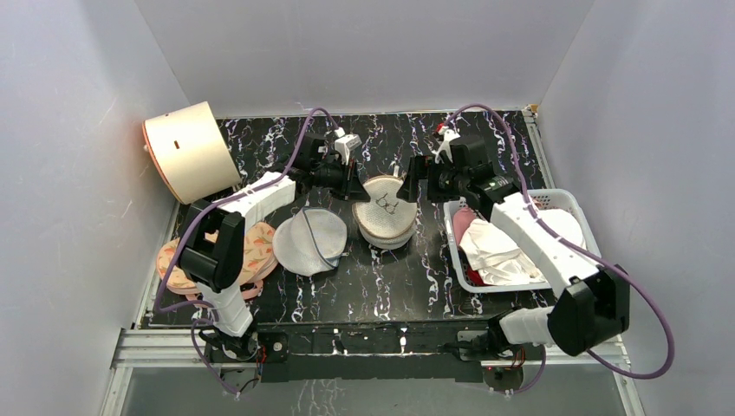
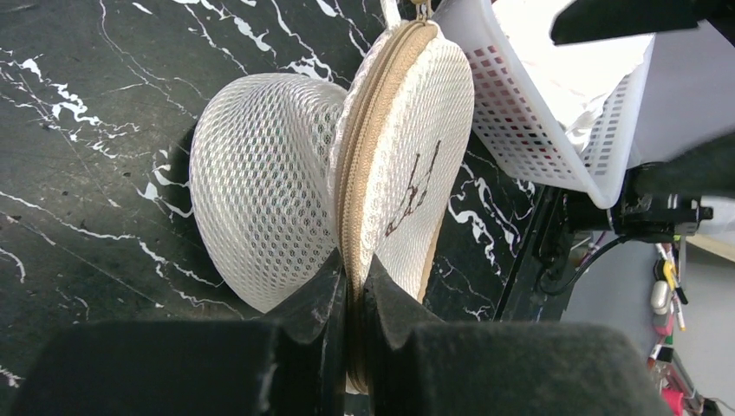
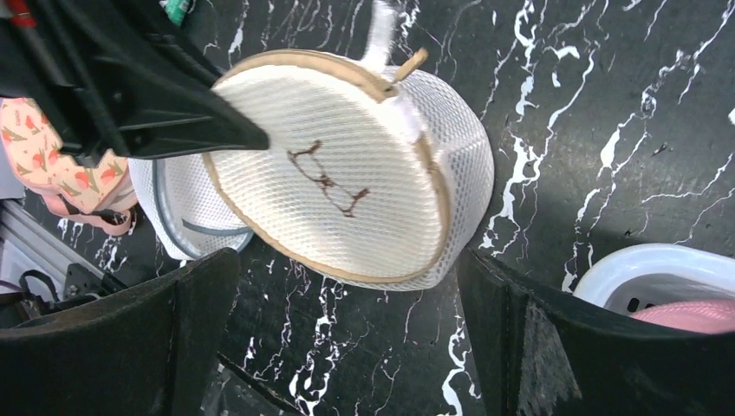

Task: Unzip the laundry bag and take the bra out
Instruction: Move the laundry bag to the center of the board.

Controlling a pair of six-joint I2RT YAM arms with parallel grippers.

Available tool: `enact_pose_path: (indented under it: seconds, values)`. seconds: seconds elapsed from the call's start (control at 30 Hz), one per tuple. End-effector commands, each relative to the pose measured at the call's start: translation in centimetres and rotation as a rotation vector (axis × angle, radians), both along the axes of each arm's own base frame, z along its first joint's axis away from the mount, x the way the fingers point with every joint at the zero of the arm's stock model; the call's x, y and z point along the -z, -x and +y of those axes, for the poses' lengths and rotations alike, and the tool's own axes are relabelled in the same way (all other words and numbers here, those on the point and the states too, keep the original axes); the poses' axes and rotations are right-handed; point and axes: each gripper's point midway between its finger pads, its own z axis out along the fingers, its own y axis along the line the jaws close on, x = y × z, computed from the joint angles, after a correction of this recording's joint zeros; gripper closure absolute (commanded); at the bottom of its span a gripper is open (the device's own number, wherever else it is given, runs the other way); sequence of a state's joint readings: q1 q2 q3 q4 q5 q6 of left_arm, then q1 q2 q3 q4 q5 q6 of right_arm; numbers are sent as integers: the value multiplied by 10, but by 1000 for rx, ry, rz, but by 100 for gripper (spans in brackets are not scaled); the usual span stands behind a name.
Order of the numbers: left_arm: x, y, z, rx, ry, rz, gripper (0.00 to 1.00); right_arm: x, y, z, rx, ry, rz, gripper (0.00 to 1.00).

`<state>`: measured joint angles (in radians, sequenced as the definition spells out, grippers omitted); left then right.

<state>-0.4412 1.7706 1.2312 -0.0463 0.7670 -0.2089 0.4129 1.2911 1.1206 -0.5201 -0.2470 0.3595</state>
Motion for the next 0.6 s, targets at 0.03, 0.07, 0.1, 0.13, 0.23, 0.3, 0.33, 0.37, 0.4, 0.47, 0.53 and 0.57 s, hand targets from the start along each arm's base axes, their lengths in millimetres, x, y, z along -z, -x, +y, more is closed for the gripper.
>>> enact_pose_path:
  seconds: [0.03, 0.07, 0.1, 0.13, 0.23, 0.3, 0.33, 0.37, 0.4, 0.47, 0.53, 0.57]
  values:
    - [-30, 5, 2, 69, 36, -105, 100, 1, -11, 10, -91, -65, 23, 6]
    - [-29, 5, 2, 73, 35, -102, 100, 4, -13, 10, -91, -61, 28, 7]
    - [-28, 6, 2, 78, 34, -101, 100, 6, -14, 11, -95, -60, 33, 8]
    - [-27, 6, 2, 77, 30, -103, 100, 8, -15, 13, -108, -64, 35, 10]
    - [-24, 3, 3, 67, 8, -108, 100, 14, -13, 22, -160, -88, 50, 14]
    - [-23, 2, 3, 63, 4, -109, 100, 17, -7, 32, -218, -134, 72, 18]
    - [-22, 2, 3, 65, 2, -105, 100, 20, -5, 36, -233, -158, 84, 20]
    - [-22, 1, 3, 61, -3, -105, 100, 21, 0, 43, -249, -188, 101, 21]
    - [-20, 0, 4, 50, -14, -110, 100, 22, 3, 49, -257, -210, 115, 22]
    - [-14, -8, 9, 2, -80, -134, 90, 20, 17, 67, -290, -269, 131, 22]
    - [-5, -14, 17, -56, -185, -185, 87, 16, 33, 86, -336, -348, 141, 22]
    - [-3, -19, 22, -94, -229, -210, 83, 9, 42, 95, -359, -402, 149, 22]
